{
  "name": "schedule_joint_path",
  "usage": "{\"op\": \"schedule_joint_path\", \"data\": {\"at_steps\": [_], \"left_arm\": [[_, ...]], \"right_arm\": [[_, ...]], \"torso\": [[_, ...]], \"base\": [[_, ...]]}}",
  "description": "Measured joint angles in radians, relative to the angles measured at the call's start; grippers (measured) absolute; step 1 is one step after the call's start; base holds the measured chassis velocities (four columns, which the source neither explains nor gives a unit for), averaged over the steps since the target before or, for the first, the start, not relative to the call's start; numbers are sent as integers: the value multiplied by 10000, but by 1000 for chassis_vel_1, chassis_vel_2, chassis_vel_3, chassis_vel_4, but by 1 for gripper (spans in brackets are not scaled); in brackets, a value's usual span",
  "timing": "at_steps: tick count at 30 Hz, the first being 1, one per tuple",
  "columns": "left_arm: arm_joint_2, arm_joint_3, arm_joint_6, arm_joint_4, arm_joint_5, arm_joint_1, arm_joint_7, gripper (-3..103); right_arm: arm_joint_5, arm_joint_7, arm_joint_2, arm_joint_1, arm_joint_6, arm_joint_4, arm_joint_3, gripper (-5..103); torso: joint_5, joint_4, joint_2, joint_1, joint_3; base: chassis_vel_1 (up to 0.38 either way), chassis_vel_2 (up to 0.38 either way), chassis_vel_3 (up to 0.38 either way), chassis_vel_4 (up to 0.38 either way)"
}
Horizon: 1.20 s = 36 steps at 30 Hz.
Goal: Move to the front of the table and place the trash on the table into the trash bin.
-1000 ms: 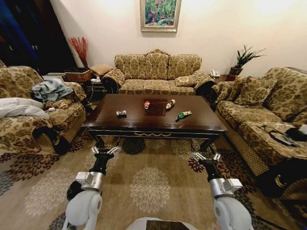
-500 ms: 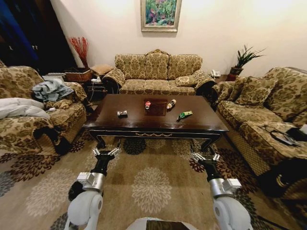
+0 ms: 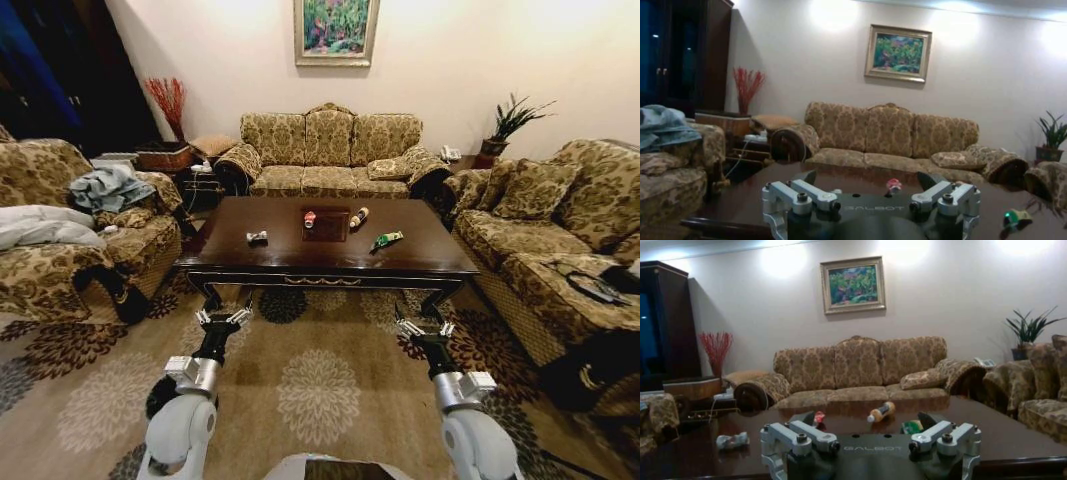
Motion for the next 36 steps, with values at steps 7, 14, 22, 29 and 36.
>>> {"op": "schedule_joint_path", "data": {"at_steps": [7,14,22,29,36], "left_arm": [[-86,-21,-17,-9,20,53,-6,99],[208,-386,75,643,-229,81,-223,98],[915,-985,588,2756,132,-654,-698,98],[1152,-1491,521,3882,-65,-751,-738,98],[1072,-1542,304,4235,-252,-684,-665,98]], "right_arm": [[23,-73,-12,-48,92,-37,-29,100],[288,-99,-129,-124,381,-202,-76,100],[352,-285,-154,-281,418,-614,-98,100],[540,-359,-192,-280,649,-973,-153,100],[438,-671,-137,-267,626,-1104,-204,100]], "torso": [[0,1,0,0,0],[-5,2,1,0,-1],[1,-3,0,0,0],[-4,4,0,0,0],[-3,-2,0,0,0]], "base": [[206,222,-199,-199],[113,129,-117,-112],[-25,-20,10,13],[0,0,0,0],[0,0,0,0]]}}
